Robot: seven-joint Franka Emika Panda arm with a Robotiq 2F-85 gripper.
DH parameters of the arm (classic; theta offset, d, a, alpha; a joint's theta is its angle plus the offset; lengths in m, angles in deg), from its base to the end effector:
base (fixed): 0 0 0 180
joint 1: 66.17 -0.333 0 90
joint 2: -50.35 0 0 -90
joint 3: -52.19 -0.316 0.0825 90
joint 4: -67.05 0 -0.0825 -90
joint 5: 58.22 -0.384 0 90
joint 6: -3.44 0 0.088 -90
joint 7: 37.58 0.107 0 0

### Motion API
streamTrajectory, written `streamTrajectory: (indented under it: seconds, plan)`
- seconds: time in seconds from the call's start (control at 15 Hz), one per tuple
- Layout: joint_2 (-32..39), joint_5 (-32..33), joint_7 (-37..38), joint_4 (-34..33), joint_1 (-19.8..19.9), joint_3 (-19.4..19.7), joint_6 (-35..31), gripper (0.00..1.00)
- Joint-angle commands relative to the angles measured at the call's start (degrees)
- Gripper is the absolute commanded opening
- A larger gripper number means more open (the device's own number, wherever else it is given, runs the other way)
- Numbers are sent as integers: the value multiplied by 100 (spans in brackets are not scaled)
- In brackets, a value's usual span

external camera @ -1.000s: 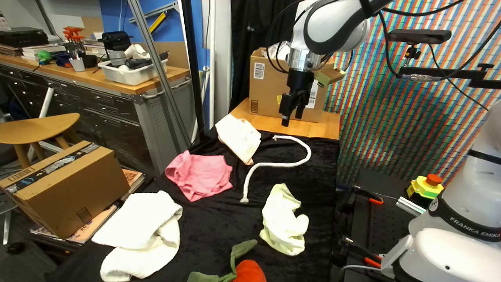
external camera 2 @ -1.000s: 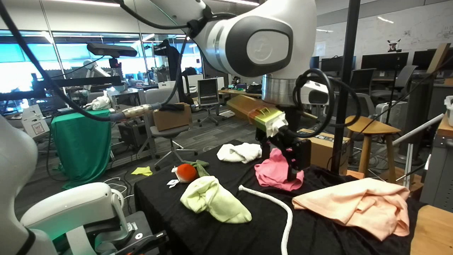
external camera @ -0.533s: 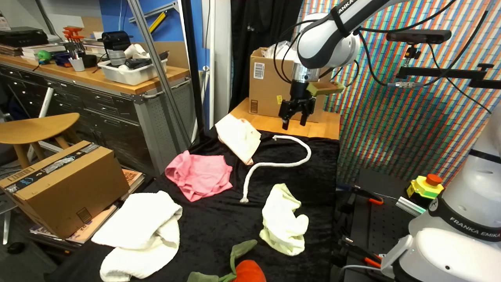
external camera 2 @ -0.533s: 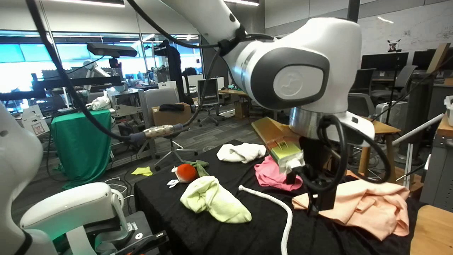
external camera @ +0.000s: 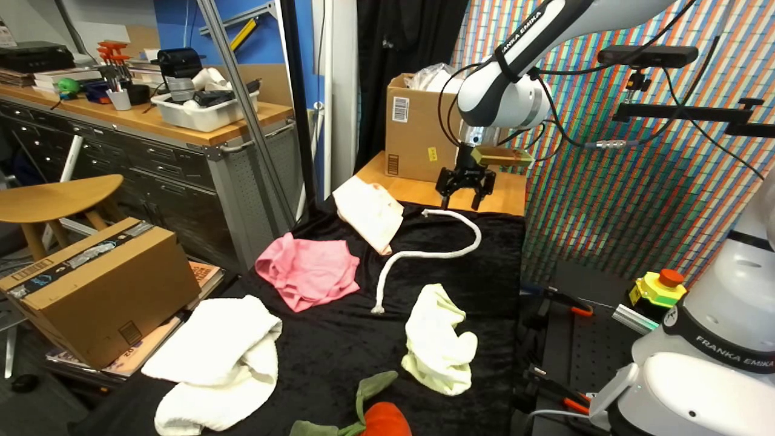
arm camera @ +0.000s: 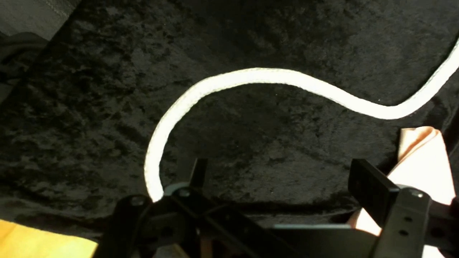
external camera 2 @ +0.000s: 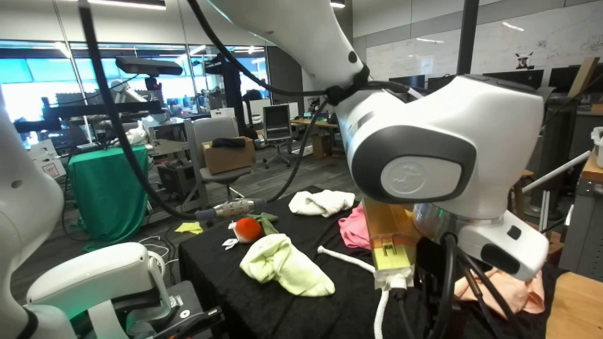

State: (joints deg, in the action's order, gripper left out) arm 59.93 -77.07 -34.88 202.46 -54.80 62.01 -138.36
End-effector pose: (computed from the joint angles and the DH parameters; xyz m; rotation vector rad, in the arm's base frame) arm 0.4690 -0.1840 0.2531 -2.7982 0.9895 0.0320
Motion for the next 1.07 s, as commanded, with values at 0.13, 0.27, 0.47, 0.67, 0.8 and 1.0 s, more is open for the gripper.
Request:
streamTrajectory:
  seconds: [0.13,0.27,0.47,0.67,0.8,1.0]
  plan:
    - [565,-439,149,-154,235,13,-394,100]
    - [713,-499,186,-155,318,21,-485,100]
    - [901,-644,188,-179,437,-15,-573,100]
    - [1103,-722,225,-243,480,-57,-706,100]
    - [1220,-757,240,-291,493,-90,-793,100]
    - [1382,-898,192,-323,548,-175,-929,100]
